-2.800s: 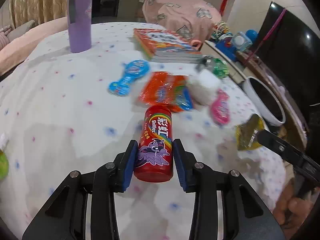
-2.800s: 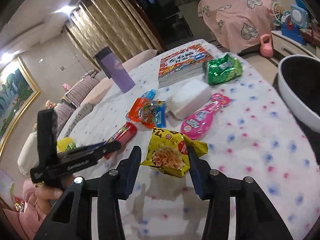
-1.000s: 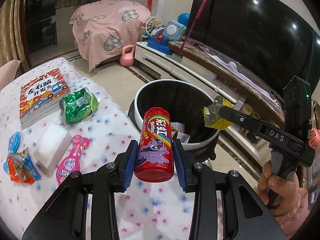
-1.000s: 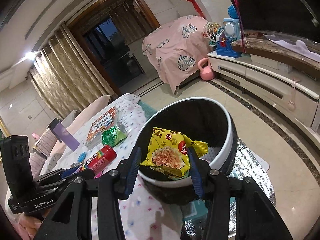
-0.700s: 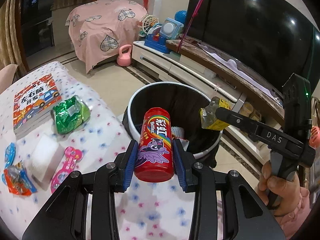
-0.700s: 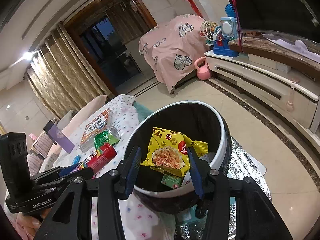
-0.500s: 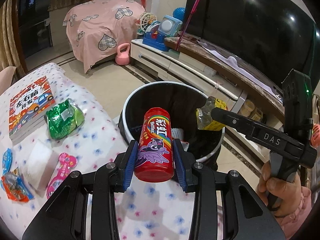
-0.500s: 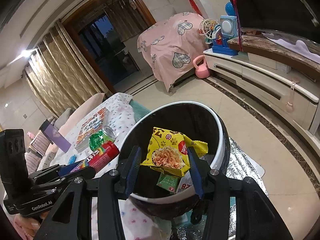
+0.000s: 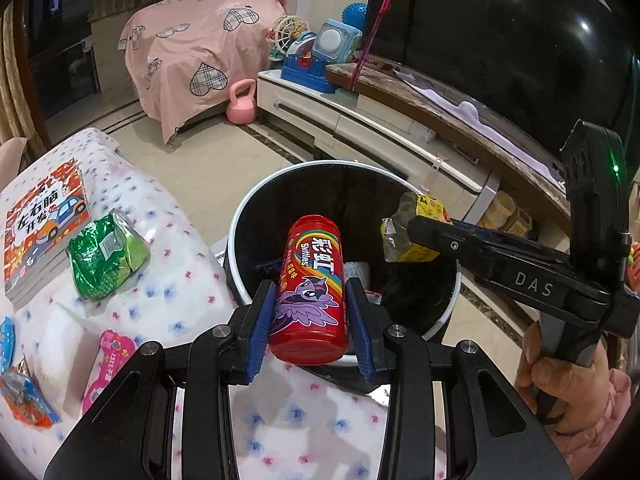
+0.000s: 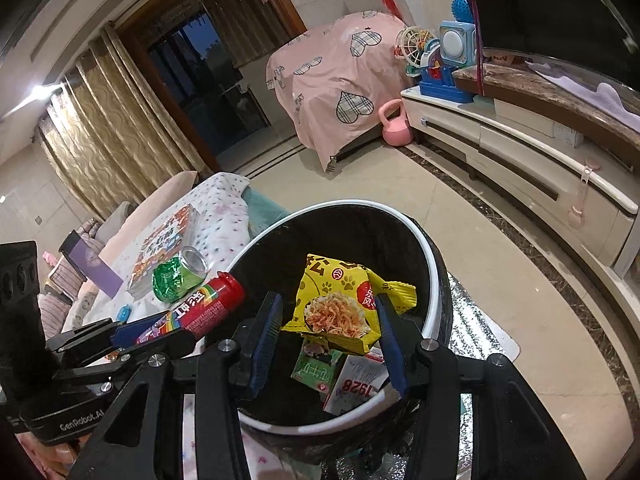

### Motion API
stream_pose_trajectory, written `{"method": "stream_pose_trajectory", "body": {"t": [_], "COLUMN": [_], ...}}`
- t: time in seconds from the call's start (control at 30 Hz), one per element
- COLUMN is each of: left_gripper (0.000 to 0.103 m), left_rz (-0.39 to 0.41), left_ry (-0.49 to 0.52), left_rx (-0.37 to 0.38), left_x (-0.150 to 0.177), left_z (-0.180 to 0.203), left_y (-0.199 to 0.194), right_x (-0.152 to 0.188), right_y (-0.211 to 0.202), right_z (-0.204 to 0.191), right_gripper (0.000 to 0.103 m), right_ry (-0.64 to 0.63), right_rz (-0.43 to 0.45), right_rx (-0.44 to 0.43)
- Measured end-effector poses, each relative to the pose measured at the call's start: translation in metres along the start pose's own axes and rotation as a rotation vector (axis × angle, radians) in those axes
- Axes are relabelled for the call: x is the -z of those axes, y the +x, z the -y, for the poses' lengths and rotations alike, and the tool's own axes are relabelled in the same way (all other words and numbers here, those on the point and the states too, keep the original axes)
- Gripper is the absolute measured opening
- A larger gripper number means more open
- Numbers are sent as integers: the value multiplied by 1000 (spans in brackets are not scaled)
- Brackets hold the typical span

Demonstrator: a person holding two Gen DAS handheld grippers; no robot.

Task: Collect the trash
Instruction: 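Carry both items over the bin and open both tools to drop them, then move both open tools back over the table toward the wrappers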

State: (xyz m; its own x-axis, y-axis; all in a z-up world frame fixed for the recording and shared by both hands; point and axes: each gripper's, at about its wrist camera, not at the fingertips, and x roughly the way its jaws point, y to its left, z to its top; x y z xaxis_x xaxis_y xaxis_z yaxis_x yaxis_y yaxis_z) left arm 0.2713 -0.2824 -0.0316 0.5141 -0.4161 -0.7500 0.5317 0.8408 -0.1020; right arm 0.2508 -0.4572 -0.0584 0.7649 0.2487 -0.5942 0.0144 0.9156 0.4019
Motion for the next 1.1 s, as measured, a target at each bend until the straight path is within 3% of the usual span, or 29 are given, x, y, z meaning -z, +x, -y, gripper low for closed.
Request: {"method": "stream_pose_trajectory", "body": {"t": [0.27,0.33,0.4,0.43,0.57,0.73,1.1], "left_gripper": [36,53,63,63,64,68,71], "left_rz": [-22,-32,-21,-11,15,37,49], "left_ry": [-17,-42,-63,-71,-101,-155,-340], "left_rx": [-1,4,5,2,2,-12,-65], "left_x": [-3,-4,-3,-2,6,28,104], "left_z": [-3,-8,-12,-14,-24,-38,-97], "left_y": [8,10,7,4,-12,-34,-83], "right_x": [-4,-5,-5,-5,-3,4,46], "right_y": [7,9,9,8,-1,-17,-25], "right_z": [2,3,2,2,0,-10,-69], "right_gripper": [50,51,63,69,75,93,96], "right_ry": [-4,4,10,9,17,33,21], "right_rz": [-17,-26,-27,-24,0,42,17], "right_rx": [15,8,3,2,-6,-27,-131]}}
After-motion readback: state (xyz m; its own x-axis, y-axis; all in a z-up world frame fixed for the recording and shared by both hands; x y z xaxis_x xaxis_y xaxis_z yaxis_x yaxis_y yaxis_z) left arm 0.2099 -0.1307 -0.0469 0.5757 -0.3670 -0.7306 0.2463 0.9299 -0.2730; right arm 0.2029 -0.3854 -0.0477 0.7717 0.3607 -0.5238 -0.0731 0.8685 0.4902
